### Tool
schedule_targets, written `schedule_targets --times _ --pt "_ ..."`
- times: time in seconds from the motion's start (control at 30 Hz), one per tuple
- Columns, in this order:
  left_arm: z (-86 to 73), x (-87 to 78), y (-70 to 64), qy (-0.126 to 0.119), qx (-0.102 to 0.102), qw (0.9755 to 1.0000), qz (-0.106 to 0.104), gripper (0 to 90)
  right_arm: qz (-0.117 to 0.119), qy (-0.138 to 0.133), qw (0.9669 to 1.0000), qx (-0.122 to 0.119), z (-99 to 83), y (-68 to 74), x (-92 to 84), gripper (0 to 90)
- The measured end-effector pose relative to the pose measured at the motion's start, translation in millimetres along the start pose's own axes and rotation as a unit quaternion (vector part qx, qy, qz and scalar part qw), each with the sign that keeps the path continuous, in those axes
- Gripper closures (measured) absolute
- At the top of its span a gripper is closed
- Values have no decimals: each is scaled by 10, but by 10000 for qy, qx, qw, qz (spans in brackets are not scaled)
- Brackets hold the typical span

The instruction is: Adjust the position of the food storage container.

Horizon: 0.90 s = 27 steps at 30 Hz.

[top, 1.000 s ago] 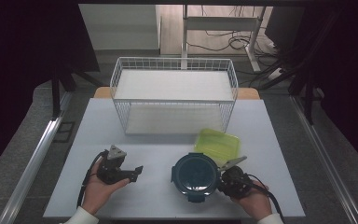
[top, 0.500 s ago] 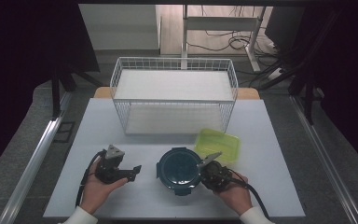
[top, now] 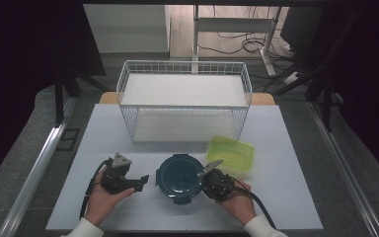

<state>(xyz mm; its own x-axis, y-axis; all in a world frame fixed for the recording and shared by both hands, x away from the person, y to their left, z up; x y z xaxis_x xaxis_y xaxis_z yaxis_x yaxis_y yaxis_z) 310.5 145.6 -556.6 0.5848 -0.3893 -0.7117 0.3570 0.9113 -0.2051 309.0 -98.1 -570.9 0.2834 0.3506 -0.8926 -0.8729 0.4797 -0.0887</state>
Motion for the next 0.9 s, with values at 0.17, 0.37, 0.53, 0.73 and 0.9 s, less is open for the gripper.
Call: schedule_targets --times 0.17,0.37,0.53,0.73,0.9 --pt "-9 -3 31 -2 -56 10000 12 198 203 -385 9987 255 -2 -24 -158 885" --pt "-20 0 38 23 -49 10000 4 198 228 -1064 9912 754 -185 -168 -501 885" --pt "-11 0 29 14 -68 10000 -6 198 199 -1333 9828 1264 -329 -402 -622 885" --pt "-15 4 13 25 4 10000 -57 197 67 -1473 9767 1559 -379 -533 -671 868" --pt "26 17 -16 3 60 10000 -58 197 41 -1513 9744 1665 -419 -528 -659 676"
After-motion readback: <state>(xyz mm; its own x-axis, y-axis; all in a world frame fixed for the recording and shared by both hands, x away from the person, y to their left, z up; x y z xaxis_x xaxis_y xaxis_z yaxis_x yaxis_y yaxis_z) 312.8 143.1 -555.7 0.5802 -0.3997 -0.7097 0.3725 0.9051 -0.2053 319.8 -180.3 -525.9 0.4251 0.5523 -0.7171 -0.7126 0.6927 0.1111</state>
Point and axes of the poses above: each handheld gripper's, and its own axes: x roughly forward along the jaws, z roughly out of its top, y roughly to its left, the point moved 9 cm from there along x, roughly forward along the jaws, and after that the axes turned 7 degrees about -x, right-handed, at the moved point
